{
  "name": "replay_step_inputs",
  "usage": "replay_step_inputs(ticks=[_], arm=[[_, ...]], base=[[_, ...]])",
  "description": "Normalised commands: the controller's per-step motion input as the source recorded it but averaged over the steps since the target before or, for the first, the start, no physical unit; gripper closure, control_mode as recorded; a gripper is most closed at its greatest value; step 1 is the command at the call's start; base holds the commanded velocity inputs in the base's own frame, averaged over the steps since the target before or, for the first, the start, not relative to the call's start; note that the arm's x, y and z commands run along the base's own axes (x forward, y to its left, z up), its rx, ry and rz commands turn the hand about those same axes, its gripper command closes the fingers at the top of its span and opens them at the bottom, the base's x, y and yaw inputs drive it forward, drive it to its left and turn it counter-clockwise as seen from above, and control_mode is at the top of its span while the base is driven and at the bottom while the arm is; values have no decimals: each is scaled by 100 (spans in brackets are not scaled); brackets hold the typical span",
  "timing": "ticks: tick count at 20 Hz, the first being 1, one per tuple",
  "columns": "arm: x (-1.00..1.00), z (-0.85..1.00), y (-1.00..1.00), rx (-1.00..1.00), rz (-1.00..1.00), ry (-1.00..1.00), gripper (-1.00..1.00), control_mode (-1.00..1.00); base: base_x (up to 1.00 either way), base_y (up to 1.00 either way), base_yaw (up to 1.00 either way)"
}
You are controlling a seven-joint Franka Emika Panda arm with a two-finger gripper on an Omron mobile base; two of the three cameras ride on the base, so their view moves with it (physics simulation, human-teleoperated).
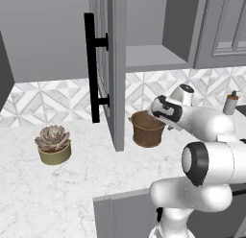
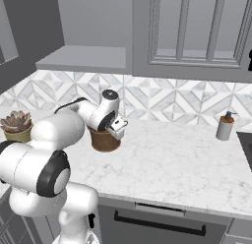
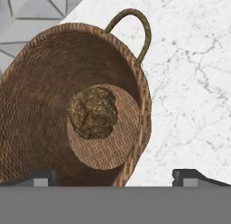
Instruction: Open the cabinet, pick up the bread from the cabinet and place it in the basket. Then move the basket to the dining counter.
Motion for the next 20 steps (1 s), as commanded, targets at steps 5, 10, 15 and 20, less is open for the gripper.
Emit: replay_step_inputs(ticks=[5,10,15,20], arm=[[12,-44,1,0,0,9,-100,-100],[0,-54,12,0,0,7,-100,-100],[0,-82,88,-3,0,8,100,-100],[0,-67,68,-5,0,11,100,-100]], base=[[0,0,0],[0,0,0],[0,0,0],[0,0,0]])
